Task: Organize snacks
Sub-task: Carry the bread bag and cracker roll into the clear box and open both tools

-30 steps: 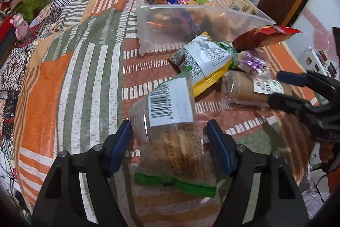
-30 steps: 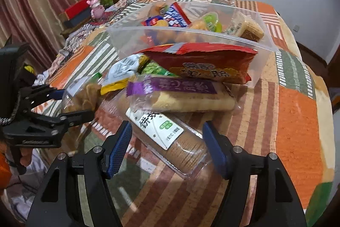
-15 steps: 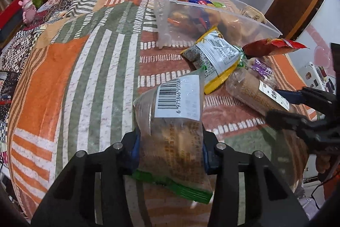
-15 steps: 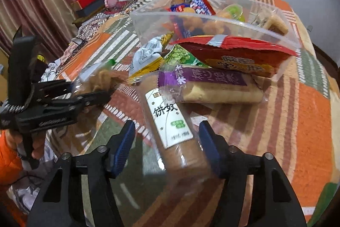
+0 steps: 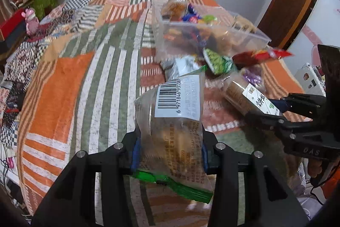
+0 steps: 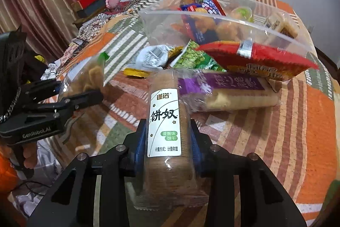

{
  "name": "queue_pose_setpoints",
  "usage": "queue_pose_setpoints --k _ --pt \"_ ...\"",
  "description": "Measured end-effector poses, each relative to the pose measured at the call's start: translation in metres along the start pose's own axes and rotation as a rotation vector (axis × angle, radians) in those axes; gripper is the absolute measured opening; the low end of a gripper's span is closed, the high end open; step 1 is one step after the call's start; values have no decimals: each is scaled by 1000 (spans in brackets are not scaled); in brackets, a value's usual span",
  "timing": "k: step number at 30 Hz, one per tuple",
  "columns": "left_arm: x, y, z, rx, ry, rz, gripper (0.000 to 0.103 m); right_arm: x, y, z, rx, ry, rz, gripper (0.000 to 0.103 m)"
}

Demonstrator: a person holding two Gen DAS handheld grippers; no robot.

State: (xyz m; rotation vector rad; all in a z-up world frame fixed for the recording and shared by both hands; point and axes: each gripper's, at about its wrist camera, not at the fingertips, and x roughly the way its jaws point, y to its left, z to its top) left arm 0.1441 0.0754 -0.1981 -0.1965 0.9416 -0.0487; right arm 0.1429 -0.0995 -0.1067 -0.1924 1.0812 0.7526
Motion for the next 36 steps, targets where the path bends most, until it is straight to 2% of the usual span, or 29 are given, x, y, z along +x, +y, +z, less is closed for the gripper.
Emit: queue_pose_setpoints --k 10,19,29,36 --pt "-24 -13 24 24 -76 -8 43 -49 -5 13 30 -145 16 34" --pt "-35 -26 62 61 -154 -14 43 -80 -26 37 75 -259 -40 34" --pt "-18 -31 114 65 -195 -29 43 -98 -63 69 133 -349 -118 34" --pt "6 -33 145 82 -201 -16 43 -83 -82 92 161 -349 -145 34"
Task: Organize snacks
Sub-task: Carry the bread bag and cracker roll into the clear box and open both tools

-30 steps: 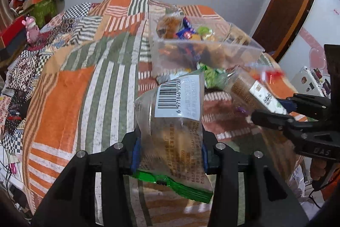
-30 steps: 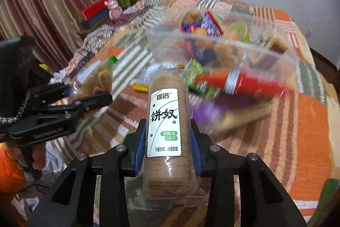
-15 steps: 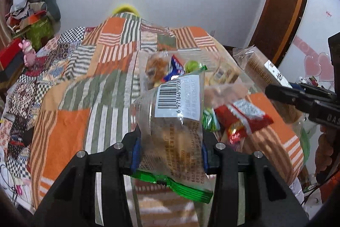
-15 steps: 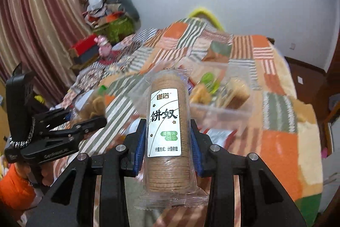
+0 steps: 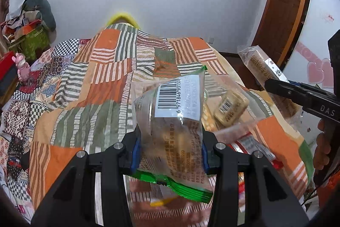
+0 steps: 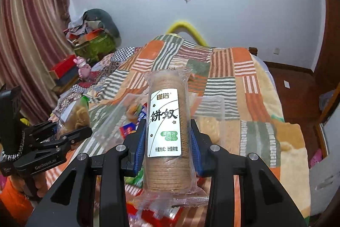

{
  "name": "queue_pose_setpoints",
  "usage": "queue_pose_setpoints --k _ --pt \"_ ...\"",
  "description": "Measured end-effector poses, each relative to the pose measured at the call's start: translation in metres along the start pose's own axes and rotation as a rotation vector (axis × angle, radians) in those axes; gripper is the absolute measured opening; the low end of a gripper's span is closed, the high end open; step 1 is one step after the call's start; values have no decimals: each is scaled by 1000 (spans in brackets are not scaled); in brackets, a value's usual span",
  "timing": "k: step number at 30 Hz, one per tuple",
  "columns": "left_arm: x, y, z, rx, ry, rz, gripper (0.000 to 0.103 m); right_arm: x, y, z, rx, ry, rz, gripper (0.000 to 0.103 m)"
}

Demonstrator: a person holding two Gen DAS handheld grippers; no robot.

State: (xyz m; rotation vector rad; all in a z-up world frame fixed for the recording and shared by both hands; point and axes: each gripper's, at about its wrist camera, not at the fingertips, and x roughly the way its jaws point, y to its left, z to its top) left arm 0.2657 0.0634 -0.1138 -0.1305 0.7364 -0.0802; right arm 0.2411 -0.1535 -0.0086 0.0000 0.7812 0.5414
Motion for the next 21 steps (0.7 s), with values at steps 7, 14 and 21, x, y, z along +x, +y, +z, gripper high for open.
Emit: queue_pose_setpoints --k 7,14,21 --pt "38 8 13 -28 30 5 43 35 -10 7 14 48 -18 34" --pt "66 14 16 -42 58 5 43 63 -13 9 1 108 -32 34" --pt "77 12 19 -29 58 14 44 77 -15 4 -8 157 -28 34"
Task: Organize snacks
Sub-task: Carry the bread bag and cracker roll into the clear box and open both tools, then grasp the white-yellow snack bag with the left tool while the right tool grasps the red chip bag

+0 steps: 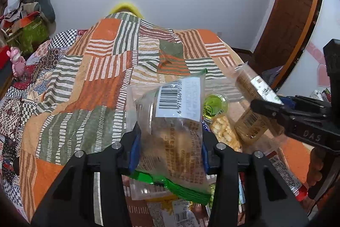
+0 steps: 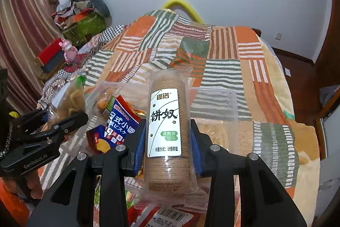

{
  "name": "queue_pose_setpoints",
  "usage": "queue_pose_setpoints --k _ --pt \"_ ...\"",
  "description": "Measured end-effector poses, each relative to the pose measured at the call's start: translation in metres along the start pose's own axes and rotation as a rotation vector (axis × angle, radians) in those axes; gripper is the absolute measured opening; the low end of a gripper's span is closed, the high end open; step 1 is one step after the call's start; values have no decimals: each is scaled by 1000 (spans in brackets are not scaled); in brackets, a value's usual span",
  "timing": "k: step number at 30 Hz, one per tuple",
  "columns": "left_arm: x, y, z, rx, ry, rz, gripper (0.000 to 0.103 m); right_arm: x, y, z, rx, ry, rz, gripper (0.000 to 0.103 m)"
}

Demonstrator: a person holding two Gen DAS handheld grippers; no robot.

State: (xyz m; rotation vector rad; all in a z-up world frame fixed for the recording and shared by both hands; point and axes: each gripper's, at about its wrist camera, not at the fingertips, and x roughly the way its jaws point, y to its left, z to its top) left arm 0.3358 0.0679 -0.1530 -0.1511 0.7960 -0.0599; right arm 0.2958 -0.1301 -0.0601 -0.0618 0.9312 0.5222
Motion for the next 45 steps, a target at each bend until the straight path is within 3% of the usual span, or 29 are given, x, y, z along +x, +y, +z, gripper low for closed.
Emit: queue_pose_setpoints --k 3,7,13,22,30,40,45 --pt "1 -2 0 7 2 3 45 5 -3 0 5 25 8 35" --pt "0 -2 0 -2 14 -12 56 -4 -5 2 13 2 7 35" --pt "-19 -8 0 20 -12 -20 64 -23 -7 0 11 -27 14 37" --pt "-55 -5 -14 27 -23 -15 74 -52 6 -25 -53 -60 -8 54" --pt "-60 9 -54 28 51 14 81 -57 16 -59 -95 -39 -13 80" --pt "-28 15 -94 -15 183 -13 81 -19 24 -83 -101 92 -11 83" --pt "-12 9 -101 1 221 -51 81 -21 15 -96 -91 113 -5 83"
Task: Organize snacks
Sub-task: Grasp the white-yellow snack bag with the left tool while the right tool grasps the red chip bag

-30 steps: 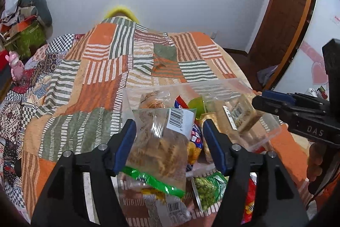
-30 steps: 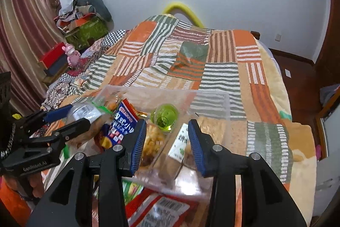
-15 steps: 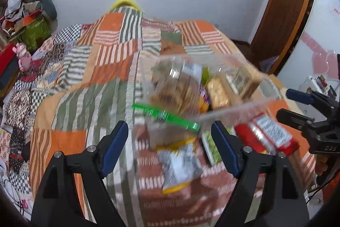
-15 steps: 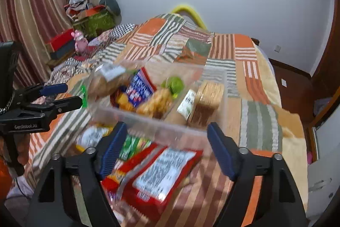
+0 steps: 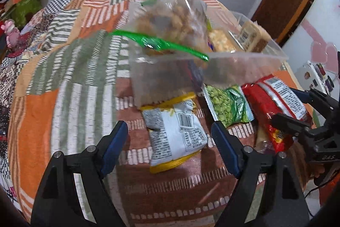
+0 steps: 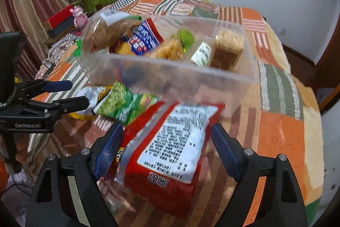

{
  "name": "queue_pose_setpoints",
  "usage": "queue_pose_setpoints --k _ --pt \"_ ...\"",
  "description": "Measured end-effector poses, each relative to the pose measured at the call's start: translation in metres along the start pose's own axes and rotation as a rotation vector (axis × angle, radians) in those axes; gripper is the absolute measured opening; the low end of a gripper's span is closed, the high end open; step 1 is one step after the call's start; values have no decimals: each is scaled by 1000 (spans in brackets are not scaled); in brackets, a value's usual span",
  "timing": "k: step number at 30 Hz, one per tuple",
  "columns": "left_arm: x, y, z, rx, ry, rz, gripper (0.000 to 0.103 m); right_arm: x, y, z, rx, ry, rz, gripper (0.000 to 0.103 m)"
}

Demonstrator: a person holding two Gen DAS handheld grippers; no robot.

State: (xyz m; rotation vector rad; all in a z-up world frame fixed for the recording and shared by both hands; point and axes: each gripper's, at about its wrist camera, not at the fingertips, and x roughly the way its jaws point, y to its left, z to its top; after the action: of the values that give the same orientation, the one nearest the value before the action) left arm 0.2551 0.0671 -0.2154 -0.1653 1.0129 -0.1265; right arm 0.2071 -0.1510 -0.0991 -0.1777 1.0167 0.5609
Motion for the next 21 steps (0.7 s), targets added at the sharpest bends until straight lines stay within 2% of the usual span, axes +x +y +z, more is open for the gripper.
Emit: queue_pose_setpoints --k 4,7,13,19,21 --pt "13 0 -1 -1 9 6 79 -9 -14 -11 36 10 10 83" --pt "19 1 -4 -17 15 -25 66 -16 -23 -14 63 10 -3 83" --pt "18 -4 -12 13 -30 -15 54 -11 -18 -12 77 13 3 83" --pt "12 -5 -15 31 -44 18 51 8 -9 -9 101 37 10 85" --pt "6 -4 -18 29 -50 27 51 9 -8 -8 100 36 -3 81"
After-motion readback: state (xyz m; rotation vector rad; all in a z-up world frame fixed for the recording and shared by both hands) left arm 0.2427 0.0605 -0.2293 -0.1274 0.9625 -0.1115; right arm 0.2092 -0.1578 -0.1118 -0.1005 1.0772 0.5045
